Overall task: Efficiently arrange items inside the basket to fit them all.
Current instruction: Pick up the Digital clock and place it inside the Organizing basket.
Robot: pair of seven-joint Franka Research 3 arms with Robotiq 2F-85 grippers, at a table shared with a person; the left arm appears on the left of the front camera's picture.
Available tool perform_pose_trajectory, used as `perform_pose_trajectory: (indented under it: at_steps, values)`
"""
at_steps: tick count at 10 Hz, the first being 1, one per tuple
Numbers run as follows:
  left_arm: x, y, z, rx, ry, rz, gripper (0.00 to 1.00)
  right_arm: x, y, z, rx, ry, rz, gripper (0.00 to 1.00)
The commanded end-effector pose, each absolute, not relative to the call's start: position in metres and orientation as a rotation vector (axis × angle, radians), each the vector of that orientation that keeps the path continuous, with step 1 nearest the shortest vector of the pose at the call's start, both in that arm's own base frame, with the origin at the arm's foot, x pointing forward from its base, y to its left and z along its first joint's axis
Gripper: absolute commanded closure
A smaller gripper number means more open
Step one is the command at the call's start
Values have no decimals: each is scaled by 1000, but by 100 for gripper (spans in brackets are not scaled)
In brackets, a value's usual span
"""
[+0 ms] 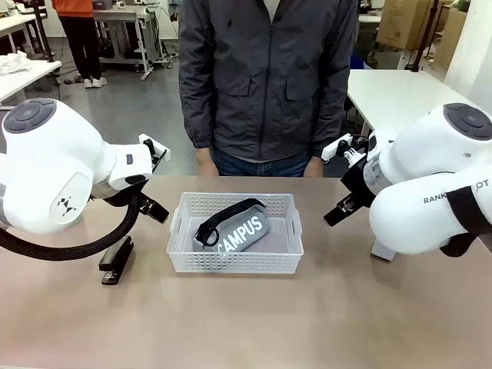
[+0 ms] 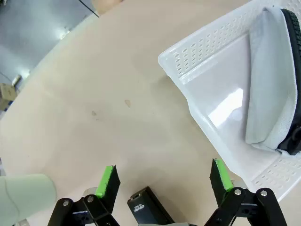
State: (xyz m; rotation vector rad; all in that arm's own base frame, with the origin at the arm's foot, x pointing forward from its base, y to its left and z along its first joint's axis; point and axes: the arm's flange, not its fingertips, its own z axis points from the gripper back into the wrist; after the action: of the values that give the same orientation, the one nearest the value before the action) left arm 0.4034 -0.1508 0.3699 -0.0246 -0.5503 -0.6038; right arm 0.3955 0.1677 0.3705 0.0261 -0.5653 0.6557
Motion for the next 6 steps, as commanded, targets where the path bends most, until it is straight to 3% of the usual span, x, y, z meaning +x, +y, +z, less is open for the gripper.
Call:
perform_pose_trajectory:
  at_steps: [1, 6]
  values:
    - [403, -151, 370, -25, -551, -604, 0, 396, 168, 371, 26, -565, 656, 0]
    - [403, -151, 370, -25, -551, -604, 0, 396, 168, 371, 26, -565, 656, 0]
